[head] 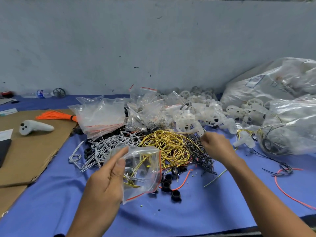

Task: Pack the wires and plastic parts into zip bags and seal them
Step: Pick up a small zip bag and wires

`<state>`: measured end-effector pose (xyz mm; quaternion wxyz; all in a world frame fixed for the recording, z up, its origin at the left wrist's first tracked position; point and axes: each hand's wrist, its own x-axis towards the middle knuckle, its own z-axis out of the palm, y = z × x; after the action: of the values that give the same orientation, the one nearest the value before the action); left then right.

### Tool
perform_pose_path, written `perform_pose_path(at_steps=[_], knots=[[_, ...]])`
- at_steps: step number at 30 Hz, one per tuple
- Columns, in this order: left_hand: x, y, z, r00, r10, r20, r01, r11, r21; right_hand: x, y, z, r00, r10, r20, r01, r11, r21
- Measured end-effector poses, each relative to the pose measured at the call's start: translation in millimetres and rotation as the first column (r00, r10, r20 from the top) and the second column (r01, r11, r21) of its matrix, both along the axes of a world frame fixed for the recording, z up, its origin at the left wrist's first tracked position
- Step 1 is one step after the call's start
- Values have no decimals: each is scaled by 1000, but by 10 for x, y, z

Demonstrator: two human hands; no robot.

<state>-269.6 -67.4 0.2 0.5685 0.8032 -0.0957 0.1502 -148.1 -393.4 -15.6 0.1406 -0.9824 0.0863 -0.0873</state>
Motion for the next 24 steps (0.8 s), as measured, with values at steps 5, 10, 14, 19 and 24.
perform_pose_path(at_steps=[5, 10, 14, 19, 24], knots=[[43, 16, -16, 1000, -13, -24, 12, 1000, -25, -51, -81, -250, 992, 52, -115, -33, 987, 160], [20, -8, -24, 999, -32, -13, 32, 999, -12, -111, -12, -233, 979, 87, -186, -80, 996, 49], [9, 19, -73, 999, -38, -3, 38, 999, -6, -129, -38, -171, 978, 106, -178, -80, 986, 145], [-17, 17, -80, 999, -32, 2, 32, 999, 3, -196, -171, 6, 1000, 11, -12, -7, 954, 301], [-19, -11, -73, 999, -34, 10, 34, 999, -16, -297, -295, 295, 993, -59, 104, -43, 633, 773]])
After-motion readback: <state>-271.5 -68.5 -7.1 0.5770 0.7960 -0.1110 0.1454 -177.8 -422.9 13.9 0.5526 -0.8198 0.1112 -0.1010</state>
